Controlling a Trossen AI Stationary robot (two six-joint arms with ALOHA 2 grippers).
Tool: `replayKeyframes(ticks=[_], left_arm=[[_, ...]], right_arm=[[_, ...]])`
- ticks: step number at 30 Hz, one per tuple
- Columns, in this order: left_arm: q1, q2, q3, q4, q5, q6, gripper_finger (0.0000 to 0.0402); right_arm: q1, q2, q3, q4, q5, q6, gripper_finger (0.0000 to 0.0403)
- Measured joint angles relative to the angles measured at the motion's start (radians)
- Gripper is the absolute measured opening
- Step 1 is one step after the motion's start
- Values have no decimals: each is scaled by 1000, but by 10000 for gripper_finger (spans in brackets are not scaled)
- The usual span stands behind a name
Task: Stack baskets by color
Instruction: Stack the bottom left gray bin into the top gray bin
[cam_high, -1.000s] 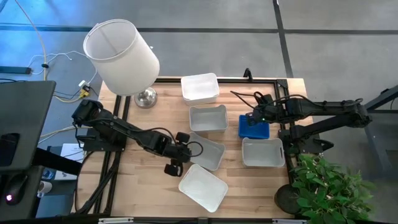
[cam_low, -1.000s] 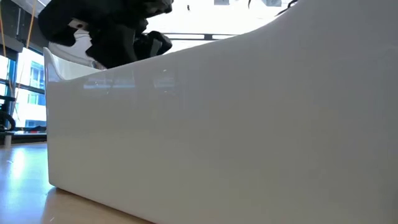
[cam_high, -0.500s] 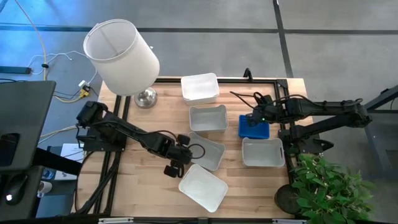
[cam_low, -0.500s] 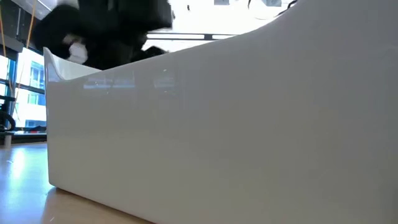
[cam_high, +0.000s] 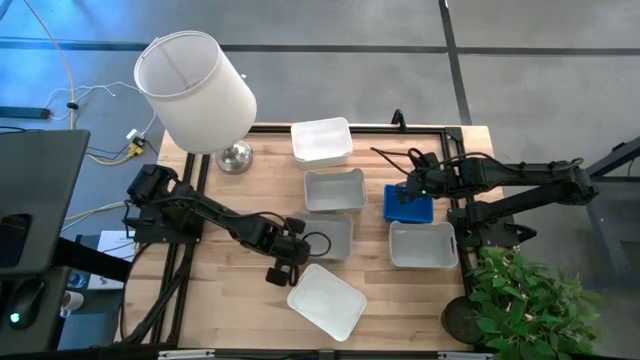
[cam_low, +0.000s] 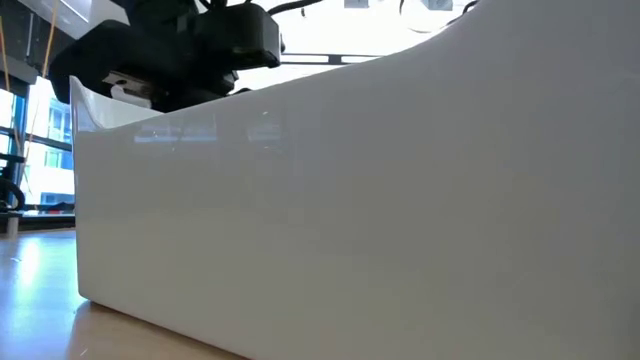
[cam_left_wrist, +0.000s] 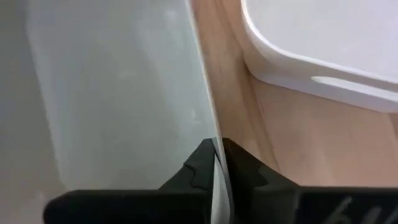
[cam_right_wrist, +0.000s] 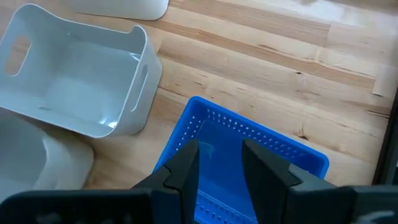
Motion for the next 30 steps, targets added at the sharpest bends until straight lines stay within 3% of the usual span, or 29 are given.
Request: replayKeyframes(ticks=[17, 30], left_arm=[[-12, -20, 100, -17, -20, -51, 1], [76, -42, 311, -179, -177, 73, 0]], right_arm=[[39, 0, 0, 1, 29, -17, 108], [91, 0, 0, 28, 69, -17, 108]])
